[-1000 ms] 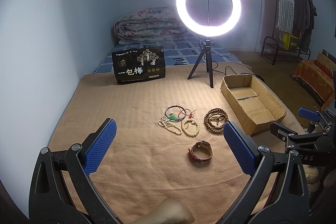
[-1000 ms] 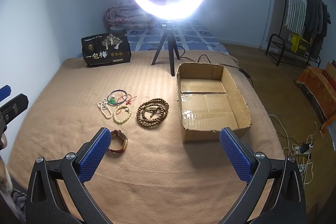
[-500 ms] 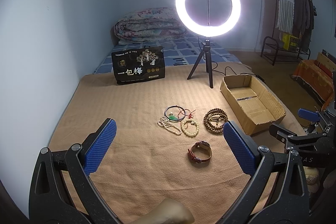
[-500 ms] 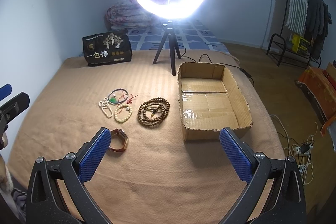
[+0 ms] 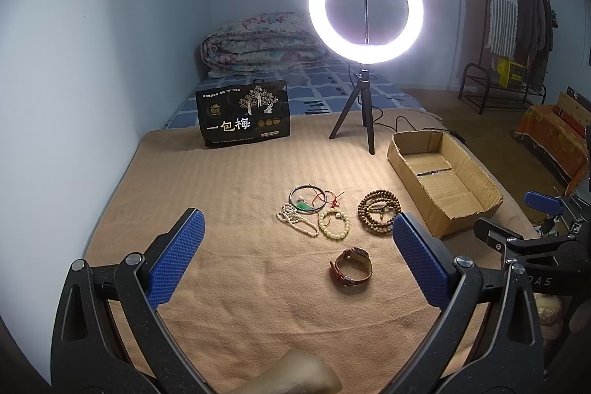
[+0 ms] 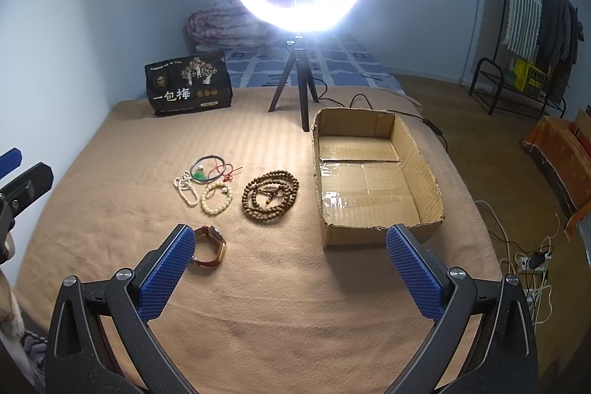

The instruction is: Organize jewelry

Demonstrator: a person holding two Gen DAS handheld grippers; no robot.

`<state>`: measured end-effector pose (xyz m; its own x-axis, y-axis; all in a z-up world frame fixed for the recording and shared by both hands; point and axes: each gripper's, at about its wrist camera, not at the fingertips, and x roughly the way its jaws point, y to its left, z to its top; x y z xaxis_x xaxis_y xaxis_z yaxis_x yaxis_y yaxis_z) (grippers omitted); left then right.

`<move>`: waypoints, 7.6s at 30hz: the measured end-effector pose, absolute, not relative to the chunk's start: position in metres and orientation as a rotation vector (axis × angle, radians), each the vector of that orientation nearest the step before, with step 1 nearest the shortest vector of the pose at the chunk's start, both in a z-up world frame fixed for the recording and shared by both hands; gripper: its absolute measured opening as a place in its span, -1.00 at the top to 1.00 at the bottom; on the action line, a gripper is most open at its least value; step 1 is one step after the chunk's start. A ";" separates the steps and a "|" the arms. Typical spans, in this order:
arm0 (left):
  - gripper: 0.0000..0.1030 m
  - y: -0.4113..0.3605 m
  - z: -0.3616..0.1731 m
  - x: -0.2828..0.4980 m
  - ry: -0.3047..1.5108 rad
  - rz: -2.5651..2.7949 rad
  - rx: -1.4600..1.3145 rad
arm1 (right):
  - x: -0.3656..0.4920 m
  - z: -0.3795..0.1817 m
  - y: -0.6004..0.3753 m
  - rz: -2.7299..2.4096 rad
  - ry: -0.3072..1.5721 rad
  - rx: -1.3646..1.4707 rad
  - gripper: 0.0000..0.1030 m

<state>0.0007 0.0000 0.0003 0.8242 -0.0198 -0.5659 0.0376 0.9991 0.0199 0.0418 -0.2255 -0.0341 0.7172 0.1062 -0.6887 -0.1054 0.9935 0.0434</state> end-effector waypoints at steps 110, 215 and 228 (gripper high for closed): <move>0.68 -0.009 -0.197 0.158 1.287 -0.228 -0.196 | 0.250 -0.185 -0.136 0.331 1.281 -0.039 0.81; 0.66 -0.162 -0.106 0.210 1.015 -0.396 -0.163 | 0.191 -0.060 -0.345 0.073 0.969 0.148 0.30; 0.66 -0.117 -0.099 0.205 0.967 -0.323 -0.129 | 0.186 -0.051 -0.317 0.110 0.854 0.141 -0.31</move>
